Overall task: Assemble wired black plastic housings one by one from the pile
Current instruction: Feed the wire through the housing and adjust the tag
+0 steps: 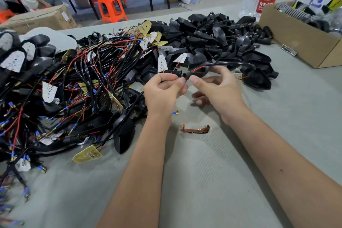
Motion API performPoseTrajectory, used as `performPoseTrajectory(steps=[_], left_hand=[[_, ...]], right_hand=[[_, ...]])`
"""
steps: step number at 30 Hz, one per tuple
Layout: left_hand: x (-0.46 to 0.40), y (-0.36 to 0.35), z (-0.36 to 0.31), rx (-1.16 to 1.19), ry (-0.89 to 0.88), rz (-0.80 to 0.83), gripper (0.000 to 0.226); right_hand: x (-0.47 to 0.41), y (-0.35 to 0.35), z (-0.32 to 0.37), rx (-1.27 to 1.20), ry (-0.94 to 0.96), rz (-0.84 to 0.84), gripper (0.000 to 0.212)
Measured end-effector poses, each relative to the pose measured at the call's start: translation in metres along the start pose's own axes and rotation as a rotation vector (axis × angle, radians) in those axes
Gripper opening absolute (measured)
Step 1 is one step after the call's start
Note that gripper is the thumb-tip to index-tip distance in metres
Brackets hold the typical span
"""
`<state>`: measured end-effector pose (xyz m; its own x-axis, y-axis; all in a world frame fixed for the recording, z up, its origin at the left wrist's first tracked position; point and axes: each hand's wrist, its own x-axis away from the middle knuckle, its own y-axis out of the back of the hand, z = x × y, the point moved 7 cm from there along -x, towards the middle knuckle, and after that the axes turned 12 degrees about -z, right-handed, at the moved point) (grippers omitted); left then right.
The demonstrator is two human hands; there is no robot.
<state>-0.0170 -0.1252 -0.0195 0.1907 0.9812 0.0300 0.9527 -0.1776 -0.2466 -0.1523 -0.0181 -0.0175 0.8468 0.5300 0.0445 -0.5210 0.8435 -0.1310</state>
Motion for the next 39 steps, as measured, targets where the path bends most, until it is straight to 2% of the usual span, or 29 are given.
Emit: performPoseTrajectory(steps=[3, 10, 12, 16, 21, 23, 30, 36, 39], left_hand=[[0.004, -0.006, -0.003, -0.083, -0.031, 0.128, 0.014], [0.013, -0.016, -0.007, -0.267, -0.105, 0.307, 0.011], [0.012, -0.015, -0.009, -0.272, -0.134, 0.299, 0.013], [0.007, -0.005, -0.021, -0.176, -0.234, 0.175, 0.01], [0.006, -0.001, -0.028, -0.129, -0.305, 0.073, 0.009], [0.007, -0.002, -0.028, -0.15, -0.309, 0.099, 0.008], [0.015, -0.017, -0.019, -0.312, -0.229, 0.386, 0.016], [0.012, -0.003, -0.016, -0.368, -0.087, 0.471, 0.018], [0.009, -0.003, -0.021, -0.408, -0.198, 0.414, 0.013]], right_hand=[[0.003, -0.008, 0.003, -0.087, 0.019, 0.104, 0.068], [0.0, -0.004, 0.008, -0.115, 0.111, 0.11, 0.07], [-0.005, 0.001, 0.006, -0.147, 0.066, 0.047, 0.068], [-0.012, 0.006, -0.001, -0.193, -0.017, -0.012, 0.042], [-0.012, 0.001, -0.004, -0.229, -0.047, -0.003, 0.039], [-0.012, 0.0, -0.003, -0.288, -0.057, -0.005, 0.037], [-0.011, 0.009, 0.007, -0.384, -0.047, -0.05, 0.035], [-0.012, 0.014, 0.029, -0.408, 0.077, -0.003, 0.014], [-0.009, 0.011, 0.025, -0.352, 0.056, 0.044, 0.015]])
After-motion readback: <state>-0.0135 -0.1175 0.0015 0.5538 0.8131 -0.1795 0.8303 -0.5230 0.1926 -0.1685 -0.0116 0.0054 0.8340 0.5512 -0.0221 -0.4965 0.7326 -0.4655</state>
